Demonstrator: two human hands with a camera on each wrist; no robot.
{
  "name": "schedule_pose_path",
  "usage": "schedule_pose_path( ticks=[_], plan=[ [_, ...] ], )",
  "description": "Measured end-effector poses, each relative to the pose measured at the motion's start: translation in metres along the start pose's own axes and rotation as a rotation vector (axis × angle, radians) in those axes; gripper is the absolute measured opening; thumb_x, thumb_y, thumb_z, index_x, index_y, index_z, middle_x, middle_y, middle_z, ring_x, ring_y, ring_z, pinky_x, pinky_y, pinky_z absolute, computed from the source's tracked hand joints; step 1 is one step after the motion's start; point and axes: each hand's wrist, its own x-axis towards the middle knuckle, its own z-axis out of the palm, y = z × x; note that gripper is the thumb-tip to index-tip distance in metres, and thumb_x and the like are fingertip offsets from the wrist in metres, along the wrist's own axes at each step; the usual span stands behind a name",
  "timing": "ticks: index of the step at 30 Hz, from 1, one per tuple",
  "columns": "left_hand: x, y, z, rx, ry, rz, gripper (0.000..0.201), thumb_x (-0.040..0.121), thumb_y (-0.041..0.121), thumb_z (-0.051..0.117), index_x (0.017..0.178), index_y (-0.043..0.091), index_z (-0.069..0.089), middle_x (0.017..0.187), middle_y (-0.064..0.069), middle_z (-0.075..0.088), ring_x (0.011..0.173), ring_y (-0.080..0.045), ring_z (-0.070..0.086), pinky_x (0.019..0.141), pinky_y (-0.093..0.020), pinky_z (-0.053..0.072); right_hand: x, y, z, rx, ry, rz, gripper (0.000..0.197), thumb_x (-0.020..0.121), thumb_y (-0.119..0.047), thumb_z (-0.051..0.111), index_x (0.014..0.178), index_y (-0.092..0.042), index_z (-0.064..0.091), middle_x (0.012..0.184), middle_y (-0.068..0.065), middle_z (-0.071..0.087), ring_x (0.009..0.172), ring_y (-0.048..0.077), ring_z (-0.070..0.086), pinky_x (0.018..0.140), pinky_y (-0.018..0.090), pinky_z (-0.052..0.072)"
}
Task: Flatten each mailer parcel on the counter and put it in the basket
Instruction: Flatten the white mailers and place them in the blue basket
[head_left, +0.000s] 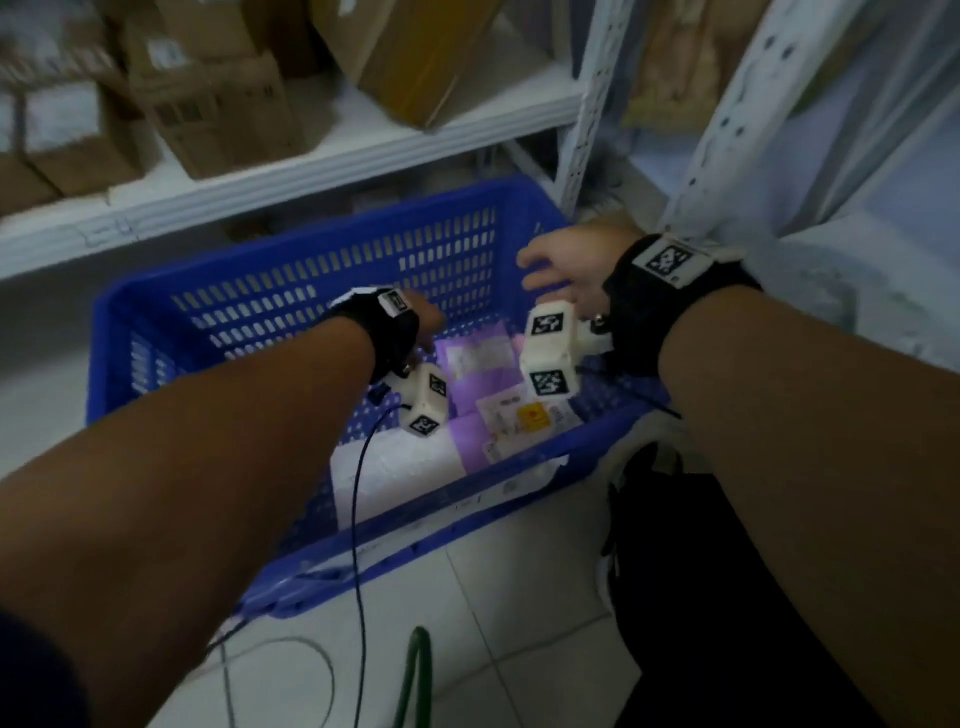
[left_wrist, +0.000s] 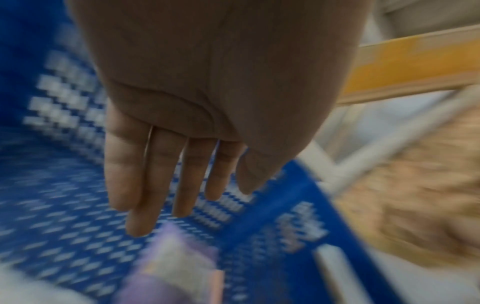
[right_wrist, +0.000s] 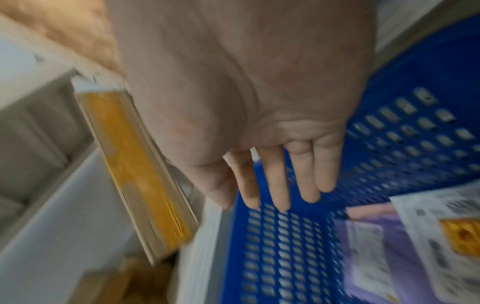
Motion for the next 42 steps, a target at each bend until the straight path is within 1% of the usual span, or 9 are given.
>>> schedule_pose_path(
  ticks=[4,7,9,12,16,33,36,39,42],
  plan=[
    [-0.029,0.083,-0.006,-0.061,-0.031,0.181,0.029,0.094,0.025,0.056,0.108,0.001,0.064,0.098,-0.014,0.071,0.081,-0.03,0.07,0.078,-0.044,0.059,-0.039,-0.007,-0.093,0.183,0.089,-0.017,0.019,0.091,-0.031,0.057,0.078,-0.018,0.055,0.085,0.002,0.068,0.082,0.025,0.046,0.072,0.034,0.032],
    [-0.054,0.141,0.001,-0.074,-0.083,0.268,0.016,0.095,0.023,0.056,0.1,0.009,0.062,0.081,-0.008,0.067,0.064,-0.023,0.065,0.067,-0.034,0.057,-0.083,0.011,-0.159,0.172,0.263,0.029,0.018,0.098,-0.029,0.052,0.097,-0.013,0.06,0.115,0.009,0.071,0.099,0.029,0.055,0.079,0.036,0.035],
    [-0.073,0.179,0.007,-0.013,-0.125,0.363,0.015,0.095,0.024,0.056,0.092,0.011,0.063,0.081,-0.007,0.068,0.057,-0.021,0.064,0.051,-0.025,0.05,-0.113,0.026,-0.193,0.149,0.358,0.065,0.028,0.098,-0.028,0.054,0.116,-0.008,0.061,0.12,0.009,0.069,0.115,0.035,0.061,0.065,0.028,0.041],
    [-0.099,0.226,0.019,0.062,-0.195,0.485,0.021,0.096,0.026,0.052,0.09,0.008,0.062,0.092,-0.01,0.071,0.047,-0.021,0.063,0.036,-0.016,0.036,-0.151,0.053,-0.232,0.197,0.453,0.096,0.031,0.097,-0.026,0.055,0.121,-0.006,0.059,0.117,0.01,0.069,0.096,0.03,0.058,0.041,0.015,0.036],
    [-0.123,0.273,0.035,0.093,-0.221,0.548,0.023,0.095,0.026,0.054,0.1,0.005,0.064,0.089,-0.01,0.07,0.045,-0.025,0.061,0.043,-0.021,0.04,-0.19,0.103,-0.275,0.298,0.593,0.154,0.017,0.093,-0.023,0.06,0.098,-0.007,0.064,0.11,0.013,0.067,0.09,0.029,0.054,0.082,0.036,0.048],
    [-0.157,0.362,0.159,0.324,-0.301,0.582,0.026,0.1,0.026,0.048,0.119,0.009,0.056,0.107,-0.017,0.066,0.047,-0.022,0.06,0.032,-0.013,0.035,-0.211,0.276,-0.334,0.463,0.788,0.325,0.043,0.101,-0.02,0.053,0.141,-0.007,0.046,0.147,0.014,0.043,0.131,0.035,0.046,0.078,0.037,0.04],
    [-0.149,0.365,0.177,0.345,-0.312,0.574,0.028,0.1,0.022,0.05,0.123,0.008,0.055,0.097,-0.017,0.063,0.039,-0.019,0.056,0.031,-0.012,0.033,-0.194,0.293,-0.334,0.438,0.725,0.357,0.031,0.1,-0.019,0.053,0.128,-0.004,0.053,0.135,0.02,0.053,0.119,0.039,0.056,0.074,0.041,0.046],
    [-0.145,0.366,0.188,0.382,-0.279,0.586,0.029,0.097,0.02,0.056,0.123,0.009,0.053,0.081,-0.011,0.06,0.044,-0.019,0.051,0.028,-0.012,0.031,-0.187,0.305,-0.332,0.47,0.657,0.364,0.01,0.097,-0.02,0.058,0.1,-0.01,0.057,0.111,0.017,0.056,0.079,0.029,0.058,0.066,0.035,0.046],
    [-0.142,0.364,0.194,0.356,-0.247,0.547,0.025,0.095,0.017,0.06,0.118,0.014,0.051,0.072,-0.008,0.057,0.036,-0.016,0.055,0.027,-0.017,0.036,-0.188,0.315,-0.331,0.426,0.603,0.362,0.013,0.091,-0.025,0.065,0.092,-0.015,0.057,0.108,0.01,0.056,0.08,0.022,0.057,0.08,0.034,0.053]
  ],
)
